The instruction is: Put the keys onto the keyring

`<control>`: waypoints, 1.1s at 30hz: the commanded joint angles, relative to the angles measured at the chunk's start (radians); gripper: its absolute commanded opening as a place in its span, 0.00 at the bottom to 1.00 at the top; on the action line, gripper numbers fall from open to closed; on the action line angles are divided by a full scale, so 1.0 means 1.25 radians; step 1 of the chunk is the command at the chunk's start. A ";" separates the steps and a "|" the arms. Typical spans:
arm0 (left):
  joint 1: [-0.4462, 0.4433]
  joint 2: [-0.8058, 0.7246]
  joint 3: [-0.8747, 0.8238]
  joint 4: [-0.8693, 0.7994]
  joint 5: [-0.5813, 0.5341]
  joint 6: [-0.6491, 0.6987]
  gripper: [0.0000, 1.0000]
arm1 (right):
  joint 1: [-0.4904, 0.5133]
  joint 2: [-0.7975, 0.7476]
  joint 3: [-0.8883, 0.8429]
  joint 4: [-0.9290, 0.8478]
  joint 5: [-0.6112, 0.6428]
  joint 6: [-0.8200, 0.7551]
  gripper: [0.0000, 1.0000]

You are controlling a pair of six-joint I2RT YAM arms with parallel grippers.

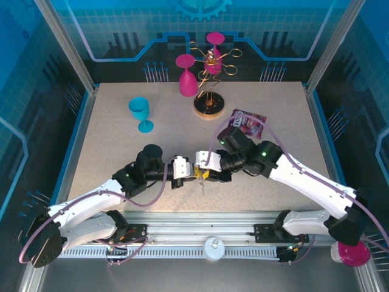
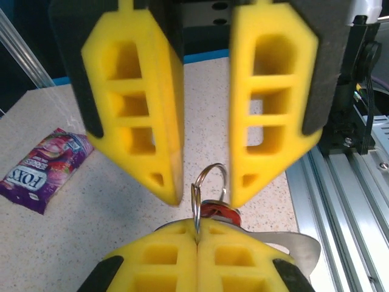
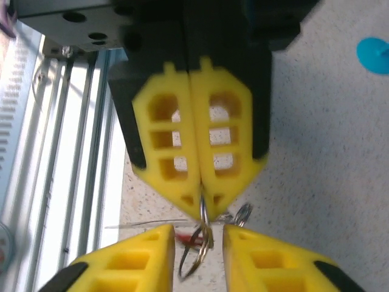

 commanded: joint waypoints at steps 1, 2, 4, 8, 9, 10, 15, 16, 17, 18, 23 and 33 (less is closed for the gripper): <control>-0.002 -0.027 -0.013 0.086 0.008 -0.018 0.00 | -0.065 -0.103 -0.087 0.143 -0.113 0.087 0.37; -0.002 -0.028 -0.019 0.100 0.020 -0.023 0.00 | -0.081 -0.128 -0.121 0.182 -0.134 0.103 0.39; -0.002 -0.028 -0.028 0.124 0.039 -0.037 0.00 | -0.095 -0.163 -0.168 0.240 -0.160 0.127 0.42; -0.002 -0.023 -0.032 0.140 0.066 -0.049 0.00 | -0.102 -0.182 -0.222 0.298 -0.189 0.141 0.45; -0.002 -0.022 -0.031 0.141 0.069 -0.052 0.00 | -0.104 -0.181 -0.228 0.310 -0.199 0.145 0.46; -0.002 -0.021 -0.031 0.142 0.070 -0.055 0.00 | -0.105 -0.180 -0.232 0.320 -0.206 0.150 0.46; -0.002 -0.017 -0.030 0.144 0.078 -0.061 0.00 | -0.107 -0.153 -0.238 0.355 -0.232 0.164 0.44; -0.002 -0.017 -0.031 0.144 0.080 -0.062 0.00 | -0.106 -0.150 -0.238 0.359 -0.235 0.165 0.42; -0.001 -0.017 -0.031 0.144 0.081 -0.062 0.00 | -0.107 -0.147 -0.239 0.365 -0.237 0.166 0.39; -0.002 -0.016 -0.031 0.145 0.081 -0.062 0.00 | -0.107 -0.146 -0.240 0.371 -0.241 0.169 0.36; -0.002 -0.015 -0.030 0.144 0.085 -0.063 0.00 | -0.112 -0.147 -0.241 0.378 -0.249 0.170 0.18; -0.002 -0.009 -0.011 0.101 0.050 -0.055 0.21 | -0.099 -0.114 -0.150 0.198 -0.204 0.079 0.00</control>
